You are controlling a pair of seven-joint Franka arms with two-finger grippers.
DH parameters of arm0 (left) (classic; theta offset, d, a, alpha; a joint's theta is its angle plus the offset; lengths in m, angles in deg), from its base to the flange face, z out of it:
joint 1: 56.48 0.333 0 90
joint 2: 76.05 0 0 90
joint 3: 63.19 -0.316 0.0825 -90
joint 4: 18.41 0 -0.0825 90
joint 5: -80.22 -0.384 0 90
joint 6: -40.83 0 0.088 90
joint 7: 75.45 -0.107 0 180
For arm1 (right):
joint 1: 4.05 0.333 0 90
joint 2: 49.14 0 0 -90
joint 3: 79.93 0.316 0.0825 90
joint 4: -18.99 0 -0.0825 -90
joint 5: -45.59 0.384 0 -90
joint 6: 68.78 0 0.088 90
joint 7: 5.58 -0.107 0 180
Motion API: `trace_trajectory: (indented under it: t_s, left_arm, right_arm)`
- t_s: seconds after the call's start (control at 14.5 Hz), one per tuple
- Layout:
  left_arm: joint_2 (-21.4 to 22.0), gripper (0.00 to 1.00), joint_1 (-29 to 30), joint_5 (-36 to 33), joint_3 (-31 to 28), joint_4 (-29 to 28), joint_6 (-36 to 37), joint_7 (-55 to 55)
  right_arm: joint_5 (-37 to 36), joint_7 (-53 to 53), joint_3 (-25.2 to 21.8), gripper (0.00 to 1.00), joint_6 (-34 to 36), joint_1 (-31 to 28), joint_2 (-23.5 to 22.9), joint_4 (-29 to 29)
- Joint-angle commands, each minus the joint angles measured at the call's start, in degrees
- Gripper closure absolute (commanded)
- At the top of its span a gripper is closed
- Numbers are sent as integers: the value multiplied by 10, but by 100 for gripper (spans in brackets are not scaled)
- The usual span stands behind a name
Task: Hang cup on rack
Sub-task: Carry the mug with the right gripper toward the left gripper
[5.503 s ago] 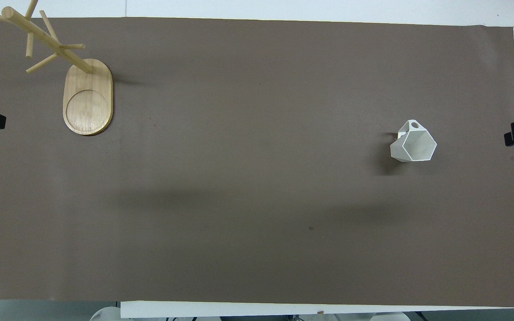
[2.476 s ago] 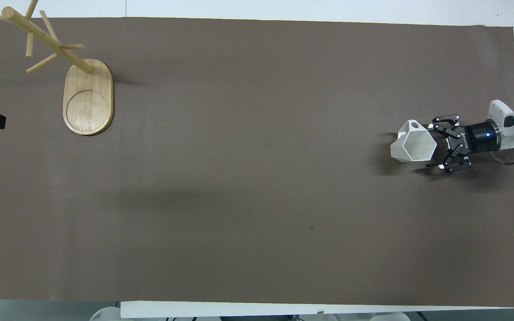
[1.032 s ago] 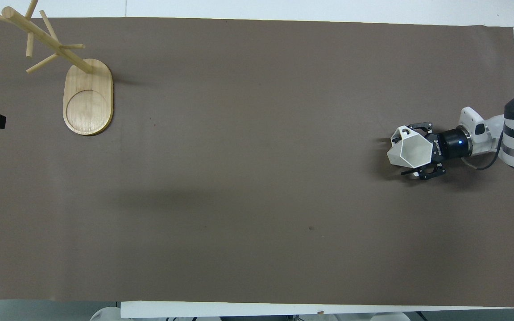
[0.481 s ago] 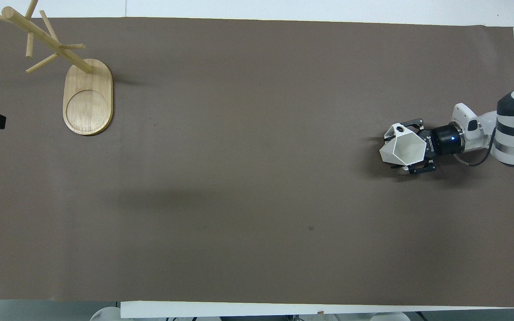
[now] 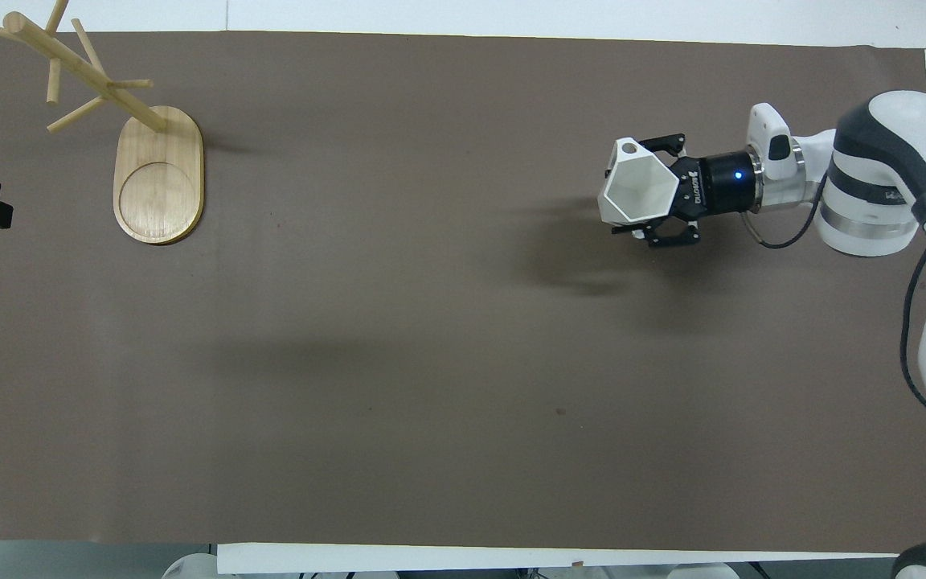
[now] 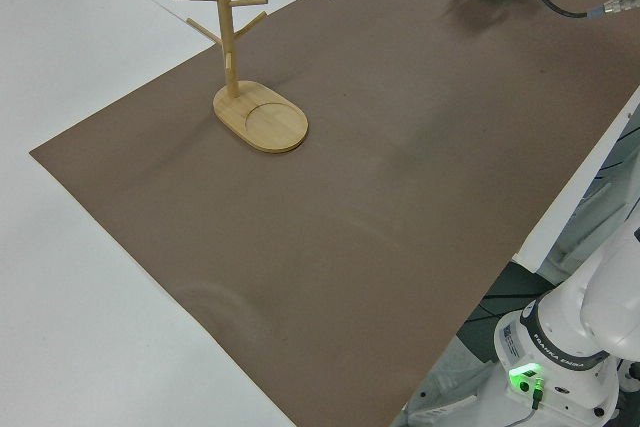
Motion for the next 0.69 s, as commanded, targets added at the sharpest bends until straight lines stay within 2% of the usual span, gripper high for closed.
trace_trajectory:
  t_s: [0.0, 0.28, 0.48, 0.62]
  left_arm:
    - [15, 0, -2, -3, -3, -22, -17, 3]
    - [22, 0, -14, -2, 0, -42, -29, 40]
    - [65, 0, -98, 0, 4, -158, -159, 210]
    - [59, 0, -149, 1, 4, -187, -215, 314]
  right_arm:
    - [80, -42, -2, 73, -73, 68, 19, -24]
    - [166, -90, -2, 73, -177, 171, 20, -19]
    - [205, -86, -2, 73, -277, 237, 20, -18]
    - [238, -88, -2, 73, -314, 275, 19, -13]
